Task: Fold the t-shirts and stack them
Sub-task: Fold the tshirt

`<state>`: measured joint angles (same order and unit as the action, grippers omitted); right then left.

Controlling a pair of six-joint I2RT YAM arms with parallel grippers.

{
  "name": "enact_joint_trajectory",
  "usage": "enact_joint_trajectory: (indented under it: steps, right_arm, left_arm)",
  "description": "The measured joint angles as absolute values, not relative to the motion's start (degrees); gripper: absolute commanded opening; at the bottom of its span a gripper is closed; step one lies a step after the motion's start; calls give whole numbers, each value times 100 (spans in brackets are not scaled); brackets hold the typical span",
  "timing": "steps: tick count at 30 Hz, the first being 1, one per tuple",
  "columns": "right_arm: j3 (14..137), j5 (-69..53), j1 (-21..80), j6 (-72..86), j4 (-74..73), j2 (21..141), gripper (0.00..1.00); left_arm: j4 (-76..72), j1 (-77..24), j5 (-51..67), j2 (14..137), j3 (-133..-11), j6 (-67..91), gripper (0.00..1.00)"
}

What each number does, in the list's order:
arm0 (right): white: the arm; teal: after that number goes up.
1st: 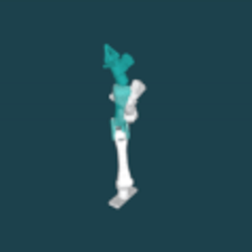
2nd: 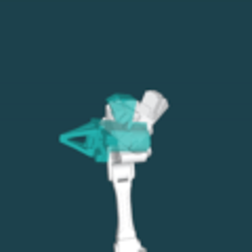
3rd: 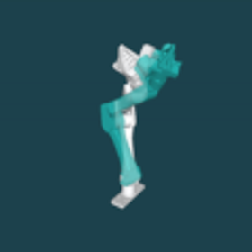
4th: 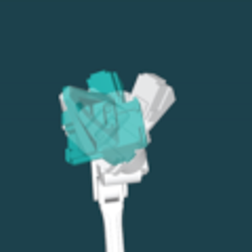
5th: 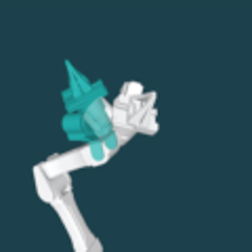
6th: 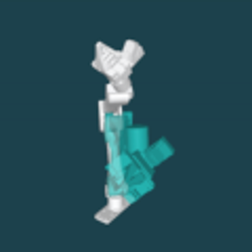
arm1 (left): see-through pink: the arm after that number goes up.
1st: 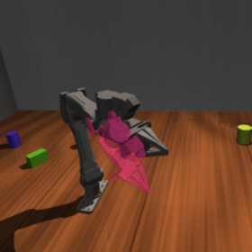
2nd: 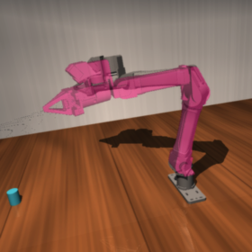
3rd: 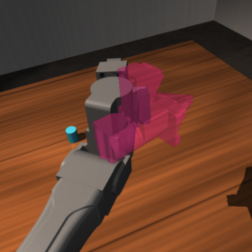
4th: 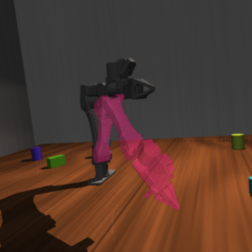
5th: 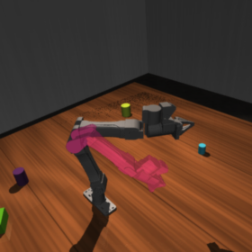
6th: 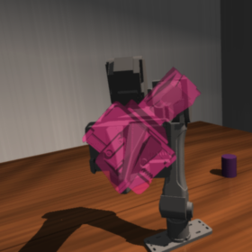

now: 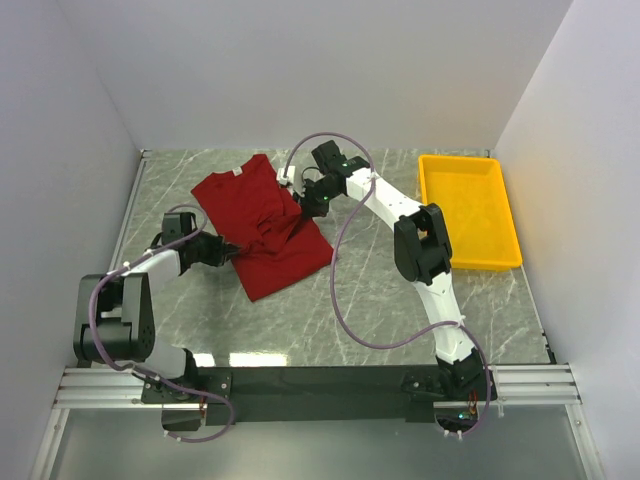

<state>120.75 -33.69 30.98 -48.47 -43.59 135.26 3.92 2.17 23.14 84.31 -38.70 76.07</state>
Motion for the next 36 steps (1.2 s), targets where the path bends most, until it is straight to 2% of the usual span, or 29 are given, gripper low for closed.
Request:
enact_joint_trajectory:
  steps: [36]
  right_arm:
    - [12787, -3133, 3124, -4729, -3966, 14049, 0]
  left_arm:
    - [366, 714, 2622, 9105, -4613, 7218, 0]
